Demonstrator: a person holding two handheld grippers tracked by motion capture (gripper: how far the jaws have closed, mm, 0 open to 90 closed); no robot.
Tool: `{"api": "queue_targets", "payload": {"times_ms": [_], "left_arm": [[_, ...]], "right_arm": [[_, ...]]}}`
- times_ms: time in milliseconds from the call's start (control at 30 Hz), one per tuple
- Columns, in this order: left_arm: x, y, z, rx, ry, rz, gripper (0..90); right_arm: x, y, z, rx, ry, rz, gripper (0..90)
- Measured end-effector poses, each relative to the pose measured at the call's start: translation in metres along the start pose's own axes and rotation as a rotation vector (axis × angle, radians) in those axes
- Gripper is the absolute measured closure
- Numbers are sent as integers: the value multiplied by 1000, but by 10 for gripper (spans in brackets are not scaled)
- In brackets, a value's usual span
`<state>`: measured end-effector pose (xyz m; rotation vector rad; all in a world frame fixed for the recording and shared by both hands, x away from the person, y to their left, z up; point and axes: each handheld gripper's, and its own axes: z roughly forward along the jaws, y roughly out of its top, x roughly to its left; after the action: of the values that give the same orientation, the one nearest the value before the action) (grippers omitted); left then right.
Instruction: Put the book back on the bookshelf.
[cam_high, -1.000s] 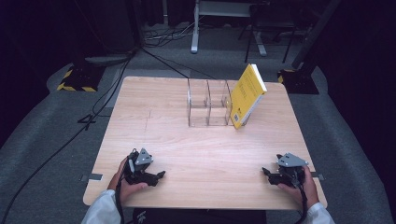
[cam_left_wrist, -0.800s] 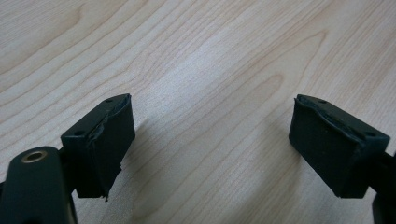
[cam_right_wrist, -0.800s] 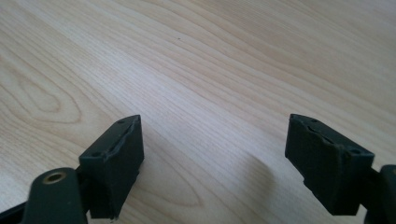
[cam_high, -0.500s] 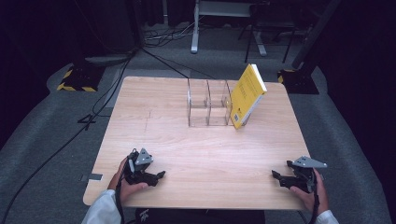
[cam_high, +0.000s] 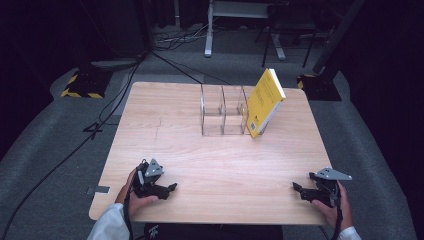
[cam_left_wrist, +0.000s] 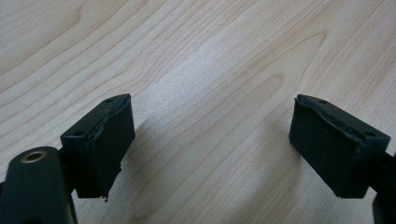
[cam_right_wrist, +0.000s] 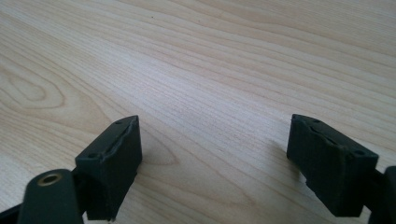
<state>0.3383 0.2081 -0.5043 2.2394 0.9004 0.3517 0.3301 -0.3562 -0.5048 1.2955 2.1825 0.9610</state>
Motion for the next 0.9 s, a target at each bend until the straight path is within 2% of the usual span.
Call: {"api": "queue_targets", "payload": {"times_ms": [900], "left_arm": [[0, 1, 1, -1, -7, -2, 147]], "right_arm": [[0, 0, 0, 0, -1, 2, 183]]}}
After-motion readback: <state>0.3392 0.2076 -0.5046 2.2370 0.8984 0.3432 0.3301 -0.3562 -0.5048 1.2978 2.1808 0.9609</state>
